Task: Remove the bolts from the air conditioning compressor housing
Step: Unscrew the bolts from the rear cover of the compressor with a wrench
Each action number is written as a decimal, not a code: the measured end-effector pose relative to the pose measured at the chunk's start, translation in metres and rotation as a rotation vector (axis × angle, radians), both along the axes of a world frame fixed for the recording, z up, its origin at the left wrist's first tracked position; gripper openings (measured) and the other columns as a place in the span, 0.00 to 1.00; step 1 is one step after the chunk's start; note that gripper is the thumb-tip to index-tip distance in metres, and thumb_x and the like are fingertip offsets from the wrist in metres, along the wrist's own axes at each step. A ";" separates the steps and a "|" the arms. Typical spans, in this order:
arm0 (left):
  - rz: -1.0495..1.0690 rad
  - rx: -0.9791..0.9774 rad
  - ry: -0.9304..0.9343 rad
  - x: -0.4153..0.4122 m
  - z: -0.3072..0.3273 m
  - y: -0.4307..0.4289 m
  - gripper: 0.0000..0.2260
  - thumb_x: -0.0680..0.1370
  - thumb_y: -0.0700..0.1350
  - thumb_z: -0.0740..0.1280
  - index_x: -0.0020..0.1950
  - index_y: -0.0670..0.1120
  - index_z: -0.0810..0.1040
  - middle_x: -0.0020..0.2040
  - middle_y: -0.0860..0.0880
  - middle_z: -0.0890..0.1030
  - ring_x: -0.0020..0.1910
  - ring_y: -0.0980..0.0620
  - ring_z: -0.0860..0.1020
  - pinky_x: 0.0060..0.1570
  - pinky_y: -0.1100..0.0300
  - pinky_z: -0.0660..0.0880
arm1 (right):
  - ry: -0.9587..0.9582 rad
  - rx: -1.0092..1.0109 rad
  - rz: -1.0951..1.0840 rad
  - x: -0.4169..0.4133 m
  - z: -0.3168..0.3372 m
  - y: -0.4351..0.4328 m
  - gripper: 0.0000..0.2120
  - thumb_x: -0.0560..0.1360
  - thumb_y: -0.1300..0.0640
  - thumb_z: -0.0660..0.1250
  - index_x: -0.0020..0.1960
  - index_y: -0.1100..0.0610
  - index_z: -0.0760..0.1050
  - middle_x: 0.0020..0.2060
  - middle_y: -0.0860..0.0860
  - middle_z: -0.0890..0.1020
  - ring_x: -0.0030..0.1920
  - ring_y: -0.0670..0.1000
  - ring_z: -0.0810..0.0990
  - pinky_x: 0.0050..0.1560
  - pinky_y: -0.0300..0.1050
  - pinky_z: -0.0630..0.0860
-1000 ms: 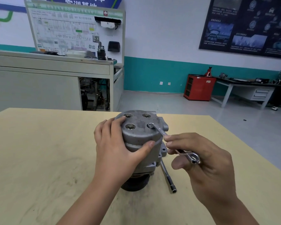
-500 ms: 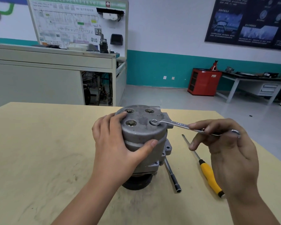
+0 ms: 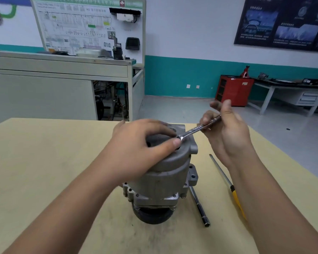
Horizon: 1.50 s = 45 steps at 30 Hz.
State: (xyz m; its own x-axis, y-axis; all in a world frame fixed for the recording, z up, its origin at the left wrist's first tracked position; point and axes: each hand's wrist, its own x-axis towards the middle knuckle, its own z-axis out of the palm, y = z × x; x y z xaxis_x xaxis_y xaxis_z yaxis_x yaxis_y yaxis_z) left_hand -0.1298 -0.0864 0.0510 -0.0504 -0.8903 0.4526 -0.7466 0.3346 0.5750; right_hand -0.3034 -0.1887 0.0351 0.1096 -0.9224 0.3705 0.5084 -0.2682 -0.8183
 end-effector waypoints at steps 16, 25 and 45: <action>0.140 -0.011 0.022 -0.021 -0.006 -0.012 0.08 0.72 0.59 0.66 0.49 0.62 0.81 0.51 0.59 0.82 0.57 0.53 0.76 0.57 0.49 0.73 | 0.864 -0.042 -0.235 0.023 0.010 0.029 0.07 0.72 0.53 0.68 0.44 0.56 0.78 0.36 0.50 0.81 0.41 0.51 0.81 0.42 0.49 0.78; 0.217 0.047 -0.073 -0.003 -0.017 0.003 0.45 0.57 0.76 0.61 0.69 0.54 0.72 0.75 0.53 0.61 0.74 0.58 0.58 0.66 0.61 0.63 | 0.908 0.006 -0.080 0.031 0.026 0.021 0.07 0.73 0.60 0.68 0.44 0.65 0.78 0.31 0.53 0.76 0.31 0.50 0.74 0.30 0.38 0.66; 0.276 -0.012 0.002 0.005 -0.039 0.008 0.49 0.55 0.79 0.55 0.73 0.58 0.63 0.64 0.59 0.70 0.63 0.55 0.68 0.62 0.57 0.69 | 1.230 -0.119 -0.090 0.048 0.044 0.021 0.12 0.69 0.59 0.67 0.42 0.69 0.74 0.33 0.56 0.66 0.34 0.52 0.66 0.35 0.47 0.62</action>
